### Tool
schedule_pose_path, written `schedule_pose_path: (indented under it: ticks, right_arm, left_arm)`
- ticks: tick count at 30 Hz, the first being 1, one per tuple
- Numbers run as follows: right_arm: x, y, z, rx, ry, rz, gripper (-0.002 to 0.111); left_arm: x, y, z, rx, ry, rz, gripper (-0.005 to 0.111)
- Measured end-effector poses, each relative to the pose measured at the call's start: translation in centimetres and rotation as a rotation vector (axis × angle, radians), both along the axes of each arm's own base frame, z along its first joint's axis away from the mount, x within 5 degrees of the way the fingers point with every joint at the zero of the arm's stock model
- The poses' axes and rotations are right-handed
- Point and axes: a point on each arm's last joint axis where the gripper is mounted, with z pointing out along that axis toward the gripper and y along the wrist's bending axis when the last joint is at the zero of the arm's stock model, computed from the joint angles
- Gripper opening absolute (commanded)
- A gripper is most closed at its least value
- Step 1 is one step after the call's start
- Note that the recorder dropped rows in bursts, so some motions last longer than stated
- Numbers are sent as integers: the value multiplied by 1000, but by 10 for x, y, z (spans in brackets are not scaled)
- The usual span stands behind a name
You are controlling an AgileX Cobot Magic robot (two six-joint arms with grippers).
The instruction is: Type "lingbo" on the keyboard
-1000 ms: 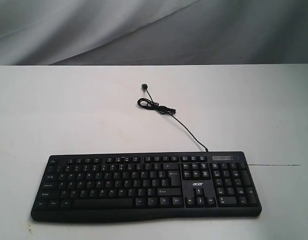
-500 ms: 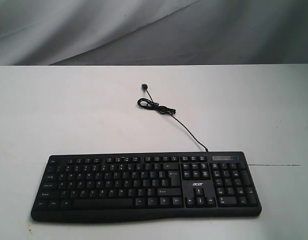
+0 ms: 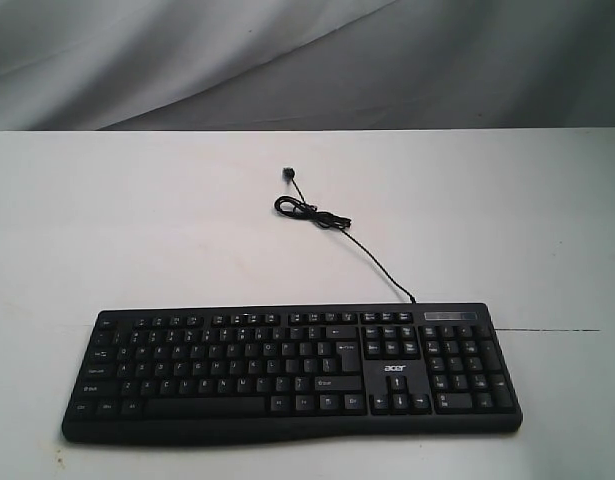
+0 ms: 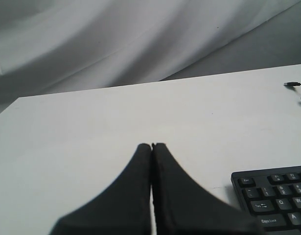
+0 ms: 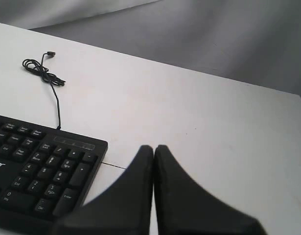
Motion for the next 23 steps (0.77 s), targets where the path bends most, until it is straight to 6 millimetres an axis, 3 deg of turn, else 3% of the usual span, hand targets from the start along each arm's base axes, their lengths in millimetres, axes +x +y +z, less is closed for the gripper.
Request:
schedule_pose_path:
  ticks: [23]
  right_arm:
    - [0, 0, 0, 11, 1, 1, 0]
  left_arm:
    - [0, 0, 0, 0, 0, 0, 0]
